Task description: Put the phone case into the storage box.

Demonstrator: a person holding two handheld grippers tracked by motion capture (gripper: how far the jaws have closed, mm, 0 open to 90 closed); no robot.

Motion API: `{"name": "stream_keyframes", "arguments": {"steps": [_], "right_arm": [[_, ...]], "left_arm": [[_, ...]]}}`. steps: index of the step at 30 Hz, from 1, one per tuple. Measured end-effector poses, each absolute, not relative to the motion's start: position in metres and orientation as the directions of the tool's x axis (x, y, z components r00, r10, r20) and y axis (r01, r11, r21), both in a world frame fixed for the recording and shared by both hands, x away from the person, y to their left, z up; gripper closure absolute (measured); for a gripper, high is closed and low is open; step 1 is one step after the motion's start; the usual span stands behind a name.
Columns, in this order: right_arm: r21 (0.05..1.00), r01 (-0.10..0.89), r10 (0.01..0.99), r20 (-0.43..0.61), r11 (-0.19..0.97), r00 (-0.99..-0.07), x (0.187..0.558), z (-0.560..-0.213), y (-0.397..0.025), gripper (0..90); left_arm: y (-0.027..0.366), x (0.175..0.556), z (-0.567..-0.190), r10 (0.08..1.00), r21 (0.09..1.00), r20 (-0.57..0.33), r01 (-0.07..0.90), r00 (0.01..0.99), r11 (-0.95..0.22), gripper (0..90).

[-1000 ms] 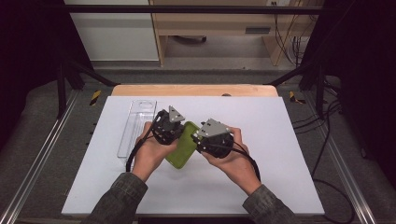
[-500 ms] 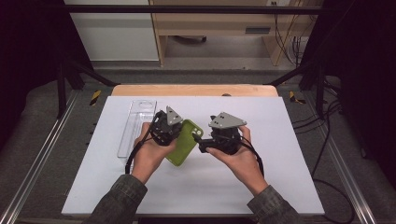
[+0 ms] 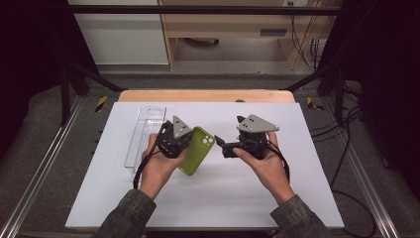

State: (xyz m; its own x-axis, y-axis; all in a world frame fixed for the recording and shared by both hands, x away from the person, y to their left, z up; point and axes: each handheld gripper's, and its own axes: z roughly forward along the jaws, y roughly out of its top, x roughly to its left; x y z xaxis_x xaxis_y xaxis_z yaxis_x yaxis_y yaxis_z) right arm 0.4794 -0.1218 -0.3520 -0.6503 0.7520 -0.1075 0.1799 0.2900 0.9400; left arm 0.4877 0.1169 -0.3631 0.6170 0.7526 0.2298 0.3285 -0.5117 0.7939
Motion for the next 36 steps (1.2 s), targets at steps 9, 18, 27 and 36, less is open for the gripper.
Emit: {"name": "stream_keyframes", "arguments": {"steps": [9,18,27,36], "right_arm": [[0.942,0.190,0.765,-0.095,0.276,-0.638,0.484,-0.352,-0.133,6.2],[0.950,0.214,0.778,-0.044,0.226,-0.627,0.487,-0.354,-0.146,6.4],[0.960,0.200,0.791,-0.033,0.195,-0.610,0.486,-0.361,-0.161,5.7],[0.967,0.193,0.810,-0.021,0.165,-0.586,0.481,-0.371,-0.175,5.2]], "left_arm": [[0.118,0.483,-0.365,0.758,0.822,0.245,0.284,0.604,-0.493,87.2],[0.121,0.484,-0.364,0.763,0.831,0.236,0.282,0.602,-0.479,87.2],[0.123,0.482,-0.360,0.767,0.845,0.229,0.269,0.600,-0.462,87.2],[0.130,0.481,-0.353,0.783,0.868,0.228,0.244,0.578,-0.433,87.3]]}}
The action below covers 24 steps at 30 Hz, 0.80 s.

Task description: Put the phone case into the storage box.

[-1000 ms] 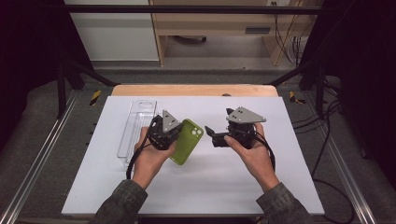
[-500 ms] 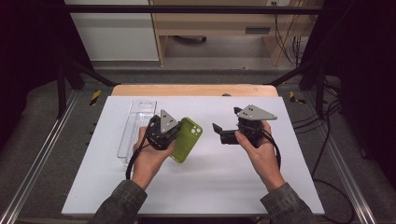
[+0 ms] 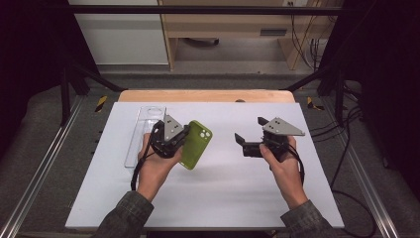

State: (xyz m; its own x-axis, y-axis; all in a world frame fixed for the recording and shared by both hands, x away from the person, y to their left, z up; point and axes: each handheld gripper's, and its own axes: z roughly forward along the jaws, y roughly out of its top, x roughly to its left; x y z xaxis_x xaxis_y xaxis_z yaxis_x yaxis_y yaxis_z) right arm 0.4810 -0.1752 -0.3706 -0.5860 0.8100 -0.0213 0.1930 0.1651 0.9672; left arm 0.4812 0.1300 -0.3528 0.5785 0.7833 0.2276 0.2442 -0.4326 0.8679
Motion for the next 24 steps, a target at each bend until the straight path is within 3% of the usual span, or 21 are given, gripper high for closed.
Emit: {"name": "stream_keyframes", "arguments": {"steps": [24], "right_arm": [[0.970,0.225,0.846,0.045,0.090,-0.532,0.457,-0.414,-0.224,4.4]], "left_arm": [[0.151,0.485,-0.341,0.823,0.897,0.188,0.247,0.537,-0.366,87.2]]}}
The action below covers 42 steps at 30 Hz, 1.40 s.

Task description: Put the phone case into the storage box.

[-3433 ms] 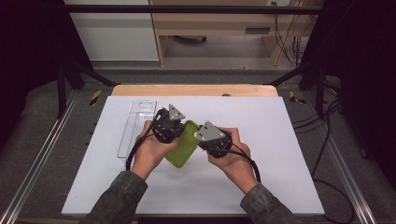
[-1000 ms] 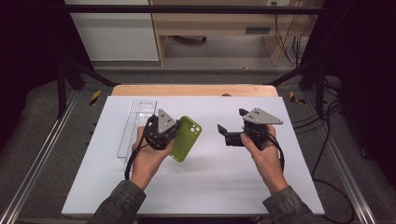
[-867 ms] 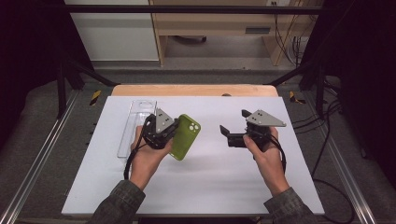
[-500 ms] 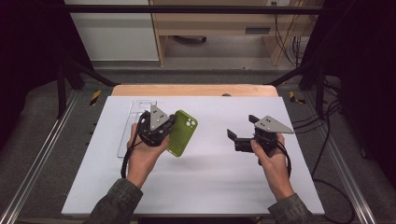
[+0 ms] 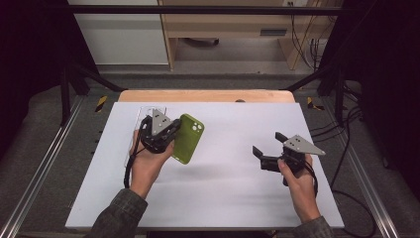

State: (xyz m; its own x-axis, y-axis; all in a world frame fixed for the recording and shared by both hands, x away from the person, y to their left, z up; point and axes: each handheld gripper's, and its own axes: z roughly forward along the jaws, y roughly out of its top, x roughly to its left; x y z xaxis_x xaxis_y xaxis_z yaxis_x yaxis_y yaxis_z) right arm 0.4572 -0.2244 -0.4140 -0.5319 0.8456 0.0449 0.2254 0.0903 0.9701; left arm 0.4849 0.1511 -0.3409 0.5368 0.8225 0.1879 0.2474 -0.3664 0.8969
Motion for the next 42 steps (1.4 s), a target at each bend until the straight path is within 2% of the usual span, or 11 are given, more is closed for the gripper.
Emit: {"name": "stream_keyframes", "arguments": {"steps": [16,24,25,30,42], "right_arm": [[0.973,0.211,0.861,0.028,0.093,-0.507,0.442,-0.438,-0.245,4.2],[0.979,0.187,0.850,0.026,0.086,-0.526,0.435,-0.444,-0.248,3.8],[0.979,0.184,0.848,0.024,0.087,-0.529,0.434,-0.445,-0.248,3.8],[0.980,0.174,0.842,0.013,0.096,-0.540,0.432,-0.451,-0.247,3.8],[0.985,0.166,0.847,0.048,0.048,-0.529,0.430,-0.458,-0.252,3.8]], "left_arm": [[0.166,0.484,-0.331,0.848,0.918,0.167,0.236,0.503,-0.320,87.3],[0.173,0.485,-0.326,0.861,0.929,0.174,0.211,0.477,-0.305,87.3],[0.173,0.485,-0.326,0.863,0.931,0.155,0.220,0.481,-0.290,87.3],[0.179,0.489,-0.321,0.864,0.931,0.188,0.195,0.468,-0.308,87.3],[0.202,0.499,-0.310,0.892,0.943,0.174,0.190,0.417,-0.272,87.3]]}}
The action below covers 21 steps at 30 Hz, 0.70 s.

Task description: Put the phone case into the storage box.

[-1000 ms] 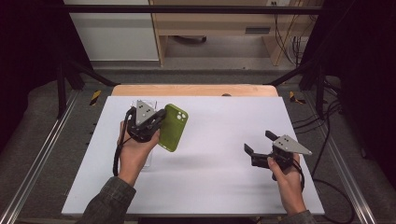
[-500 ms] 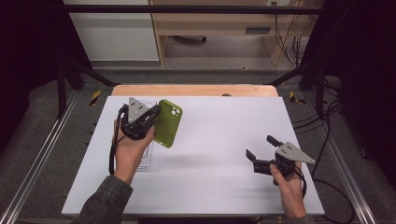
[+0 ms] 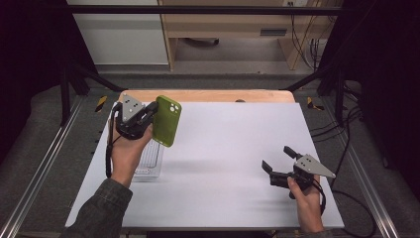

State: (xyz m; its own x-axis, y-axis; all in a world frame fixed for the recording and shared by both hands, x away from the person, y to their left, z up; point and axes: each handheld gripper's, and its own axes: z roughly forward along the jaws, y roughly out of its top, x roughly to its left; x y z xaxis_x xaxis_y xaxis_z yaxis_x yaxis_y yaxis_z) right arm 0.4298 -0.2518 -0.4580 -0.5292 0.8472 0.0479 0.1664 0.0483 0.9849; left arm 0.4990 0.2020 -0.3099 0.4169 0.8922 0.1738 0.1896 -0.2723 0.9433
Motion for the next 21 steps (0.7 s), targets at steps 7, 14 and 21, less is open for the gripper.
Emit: {"name": "stream_keyframes", "arguments": {"steps": [7,14,21], "right_arm": [[0.987,0.155,0.840,0.043,0.050,-0.541,0.429,-0.459,-0.251,3.8],[0.988,0.143,0.837,0.027,0.062,-0.547,0.425,-0.459,-0.252,3.8],[0.989,0.133,0.838,0.019,0.065,-0.545,0.422,-0.461,-0.254,3.8]], "left_arm": [[0.211,0.503,-0.309,0.907,0.951,0.148,0.194,0.395,-0.240,87.3],[0.217,0.507,-0.310,0.918,0.953,0.142,0.198,0.370,-0.227,87.3],[0.223,0.512,-0.311,0.928,0.956,0.131,0.205,0.348,-0.212,87.3]]}}
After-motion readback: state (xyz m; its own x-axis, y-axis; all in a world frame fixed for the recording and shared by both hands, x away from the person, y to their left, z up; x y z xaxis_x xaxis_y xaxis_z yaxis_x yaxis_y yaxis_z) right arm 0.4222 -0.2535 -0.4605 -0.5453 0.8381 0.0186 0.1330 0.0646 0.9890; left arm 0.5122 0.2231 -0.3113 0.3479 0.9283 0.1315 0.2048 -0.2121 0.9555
